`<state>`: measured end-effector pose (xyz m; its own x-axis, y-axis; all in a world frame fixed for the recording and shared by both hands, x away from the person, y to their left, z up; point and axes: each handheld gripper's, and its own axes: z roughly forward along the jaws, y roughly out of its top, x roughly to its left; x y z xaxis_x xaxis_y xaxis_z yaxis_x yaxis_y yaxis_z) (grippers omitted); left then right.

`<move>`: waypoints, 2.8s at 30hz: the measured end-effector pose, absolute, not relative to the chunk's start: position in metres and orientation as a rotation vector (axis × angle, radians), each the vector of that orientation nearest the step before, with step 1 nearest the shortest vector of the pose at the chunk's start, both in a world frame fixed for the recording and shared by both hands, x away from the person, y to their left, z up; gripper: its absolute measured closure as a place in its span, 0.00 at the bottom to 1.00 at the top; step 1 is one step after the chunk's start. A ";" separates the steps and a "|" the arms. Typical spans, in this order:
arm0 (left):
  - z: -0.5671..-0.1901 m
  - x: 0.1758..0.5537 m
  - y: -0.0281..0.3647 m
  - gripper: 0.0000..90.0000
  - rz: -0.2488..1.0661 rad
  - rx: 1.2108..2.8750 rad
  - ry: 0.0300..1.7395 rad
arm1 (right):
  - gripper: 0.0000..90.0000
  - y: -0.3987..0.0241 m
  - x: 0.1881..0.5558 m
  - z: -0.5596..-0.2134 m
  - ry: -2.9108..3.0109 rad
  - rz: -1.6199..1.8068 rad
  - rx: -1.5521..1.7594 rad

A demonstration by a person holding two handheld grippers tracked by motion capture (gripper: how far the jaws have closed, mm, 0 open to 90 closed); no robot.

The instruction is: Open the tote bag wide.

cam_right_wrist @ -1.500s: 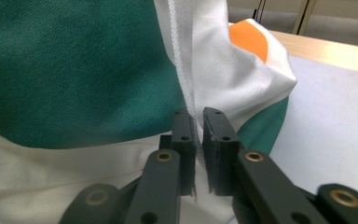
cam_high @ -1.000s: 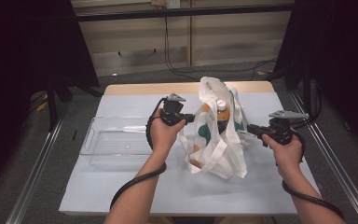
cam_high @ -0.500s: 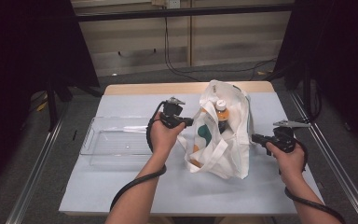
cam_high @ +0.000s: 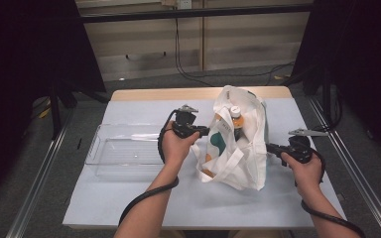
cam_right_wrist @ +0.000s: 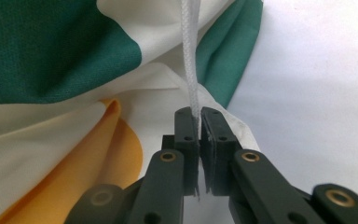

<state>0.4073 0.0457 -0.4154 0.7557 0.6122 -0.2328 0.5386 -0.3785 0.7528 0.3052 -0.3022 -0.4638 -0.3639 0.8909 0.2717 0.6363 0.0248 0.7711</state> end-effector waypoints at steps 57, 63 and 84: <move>-0.440 0.402 0.031 0.97 0.016 2.057 0.913 | 0.70 -0.300 0.315 -0.449 1.978 1.251 1.559; -0.439 0.402 0.031 0.97 0.011 2.052 0.905 | 0.61 -0.295 0.325 -0.432 1.943 1.249 1.545; -0.437 0.403 0.033 0.97 0.017 2.046 0.904 | 0.90 -0.286 0.344 -0.403 1.877 1.330 1.495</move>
